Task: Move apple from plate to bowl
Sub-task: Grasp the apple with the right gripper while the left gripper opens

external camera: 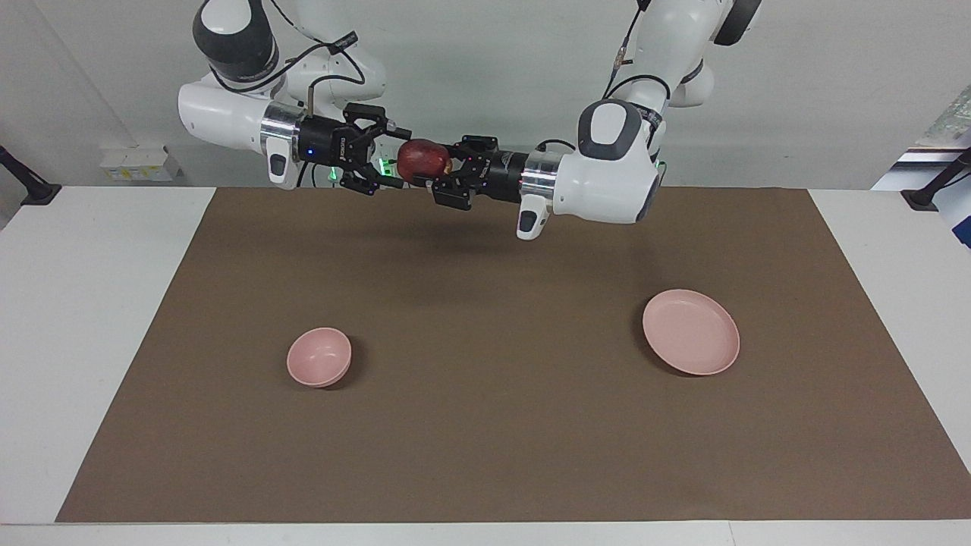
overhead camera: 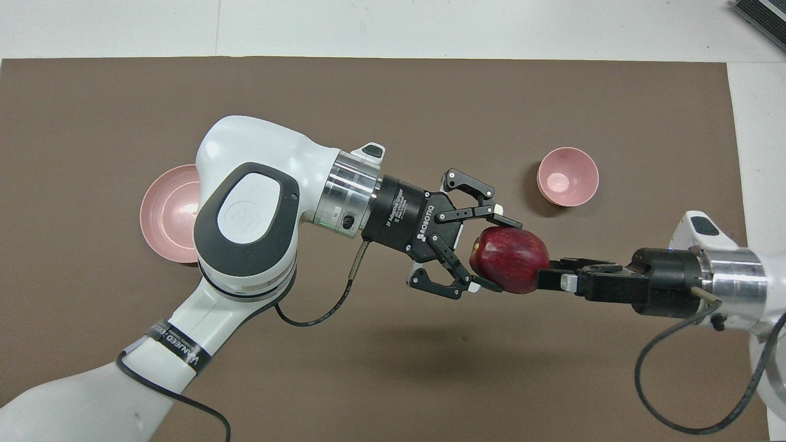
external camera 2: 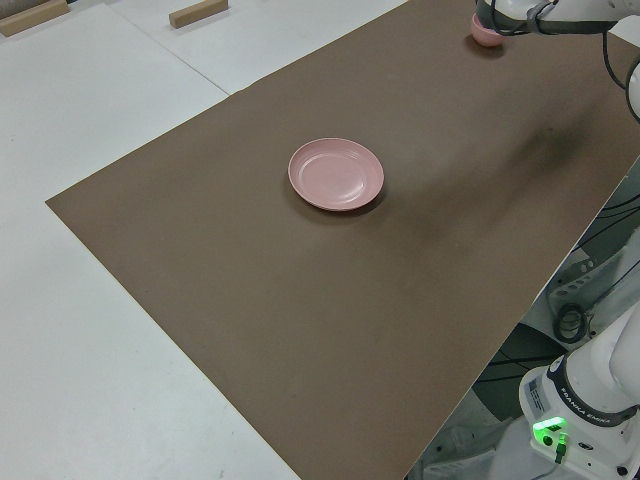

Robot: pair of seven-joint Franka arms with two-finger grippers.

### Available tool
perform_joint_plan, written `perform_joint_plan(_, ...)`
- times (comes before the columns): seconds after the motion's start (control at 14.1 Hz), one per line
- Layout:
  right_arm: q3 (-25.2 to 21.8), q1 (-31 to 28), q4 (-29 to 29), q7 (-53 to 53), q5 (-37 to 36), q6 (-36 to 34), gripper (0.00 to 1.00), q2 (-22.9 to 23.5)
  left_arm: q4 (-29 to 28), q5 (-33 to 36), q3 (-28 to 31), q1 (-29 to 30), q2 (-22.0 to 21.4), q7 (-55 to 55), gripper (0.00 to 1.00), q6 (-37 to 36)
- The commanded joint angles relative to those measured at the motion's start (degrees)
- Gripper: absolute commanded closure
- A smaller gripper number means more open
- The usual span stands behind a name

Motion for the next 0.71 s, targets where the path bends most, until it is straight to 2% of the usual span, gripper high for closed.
perform_joint_plan(0.0,0.5,-0.1,-2.3,-1.4,1.5,0.8,0.0,-2.1,-1.9,-1.7,0.3,-1.1,-1.7,-0.7,1.0,1.7)
perform_joint_plan(0.64,1.7,-0.1,-5.0,0.6,1.2,0.7,0.0,-3.9,-4.7,-1.7,0.3,-2.8,-3.7,-0.6,1.0,1.2)
